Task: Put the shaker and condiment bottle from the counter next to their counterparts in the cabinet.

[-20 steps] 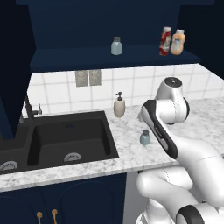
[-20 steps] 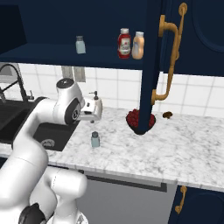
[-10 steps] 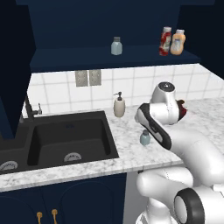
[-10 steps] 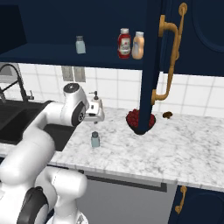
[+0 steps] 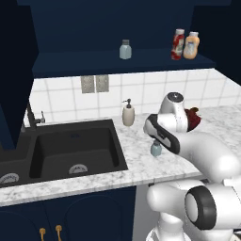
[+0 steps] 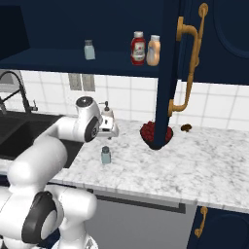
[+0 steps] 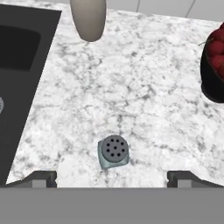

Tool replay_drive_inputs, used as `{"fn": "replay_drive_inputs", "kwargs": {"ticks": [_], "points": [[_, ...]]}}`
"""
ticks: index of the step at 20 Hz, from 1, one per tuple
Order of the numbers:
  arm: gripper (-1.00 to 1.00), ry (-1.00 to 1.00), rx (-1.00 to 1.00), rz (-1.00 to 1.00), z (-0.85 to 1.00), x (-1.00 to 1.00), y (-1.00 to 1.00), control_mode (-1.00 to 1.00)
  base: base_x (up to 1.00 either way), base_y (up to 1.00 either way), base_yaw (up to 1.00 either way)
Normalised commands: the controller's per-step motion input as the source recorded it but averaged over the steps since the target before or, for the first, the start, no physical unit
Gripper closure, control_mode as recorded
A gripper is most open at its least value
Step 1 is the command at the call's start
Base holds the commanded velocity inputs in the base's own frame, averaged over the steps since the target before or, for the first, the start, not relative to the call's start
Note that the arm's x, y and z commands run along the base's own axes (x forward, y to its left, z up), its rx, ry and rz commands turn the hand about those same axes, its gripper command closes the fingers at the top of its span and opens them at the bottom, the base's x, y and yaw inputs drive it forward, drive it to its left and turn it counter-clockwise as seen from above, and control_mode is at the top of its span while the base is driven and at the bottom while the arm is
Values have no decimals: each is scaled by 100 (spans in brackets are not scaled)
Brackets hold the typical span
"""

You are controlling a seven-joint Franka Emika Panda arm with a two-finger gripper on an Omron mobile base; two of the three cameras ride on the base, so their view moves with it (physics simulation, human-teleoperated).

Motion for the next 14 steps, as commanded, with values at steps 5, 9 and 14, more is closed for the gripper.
{"fn": "replay_drive_inputs", "kwargs": {"ticks": [5, 9, 14], "points": [[-100, 0, 0, 0, -29, 8, -5, -100, 0, 0, 0], [-100, 0, 0, 0, -30, 2, 0, -100, 0, 0, 0], [-100, 0, 0, 0, -31, 1, 0, -100, 0, 0, 0]]}}
